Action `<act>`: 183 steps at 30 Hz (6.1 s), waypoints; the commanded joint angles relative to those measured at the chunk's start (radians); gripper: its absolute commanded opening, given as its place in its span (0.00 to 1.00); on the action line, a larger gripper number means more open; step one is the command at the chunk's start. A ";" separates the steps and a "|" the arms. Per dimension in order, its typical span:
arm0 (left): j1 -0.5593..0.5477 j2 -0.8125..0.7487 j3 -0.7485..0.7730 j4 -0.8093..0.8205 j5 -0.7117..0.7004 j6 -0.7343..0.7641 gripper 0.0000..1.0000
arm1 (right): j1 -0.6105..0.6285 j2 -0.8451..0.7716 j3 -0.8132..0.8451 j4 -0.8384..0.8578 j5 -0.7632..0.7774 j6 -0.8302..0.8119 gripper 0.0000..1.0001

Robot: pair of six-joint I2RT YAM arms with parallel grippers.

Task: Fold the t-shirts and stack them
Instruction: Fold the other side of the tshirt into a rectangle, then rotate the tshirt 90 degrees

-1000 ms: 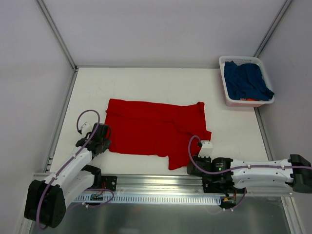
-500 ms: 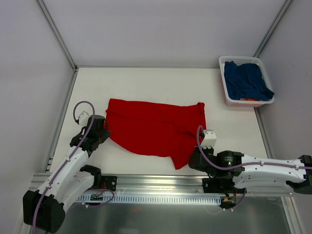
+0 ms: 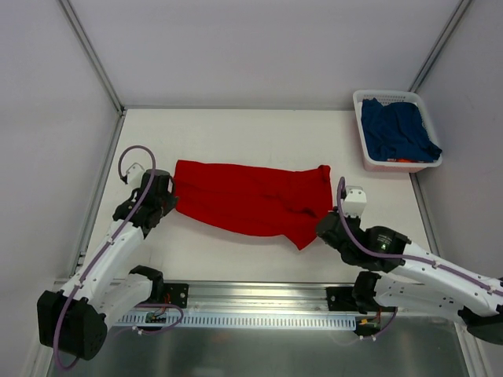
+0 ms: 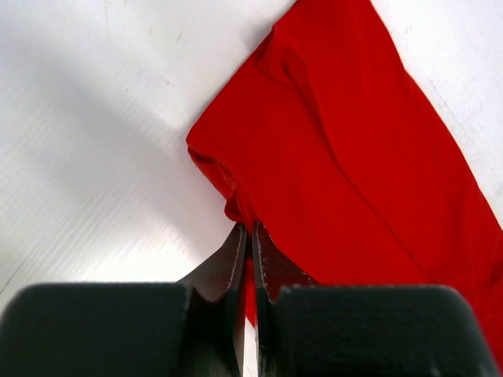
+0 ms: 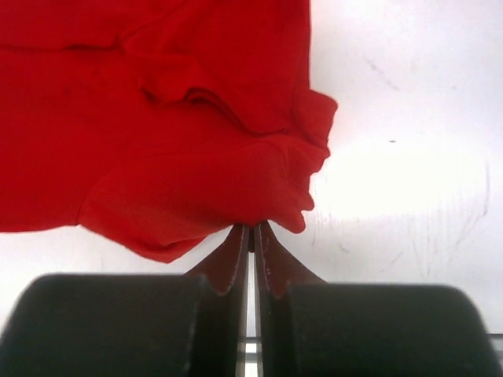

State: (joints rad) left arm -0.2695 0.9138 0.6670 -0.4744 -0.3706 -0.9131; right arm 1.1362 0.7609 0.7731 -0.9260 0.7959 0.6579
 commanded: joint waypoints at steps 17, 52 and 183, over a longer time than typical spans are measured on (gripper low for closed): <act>0.108 0.296 0.215 0.187 -0.002 0.135 0.00 | -0.363 0.205 0.066 0.308 -0.187 -0.369 0.00; 0.203 0.875 0.536 0.362 0.099 0.166 0.00 | -0.704 0.759 0.325 0.581 -0.388 -0.563 0.00; -0.082 0.820 0.338 0.161 0.130 0.307 0.99 | -0.720 1.074 0.486 0.521 -0.908 -0.537 0.85</act>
State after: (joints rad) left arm -0.3122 1.7691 1.0592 -0.2691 -0.2485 -0.5518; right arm 0.4286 1.8118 1.2087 -0.3801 -0.0711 0.1417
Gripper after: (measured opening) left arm 0.990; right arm 0.851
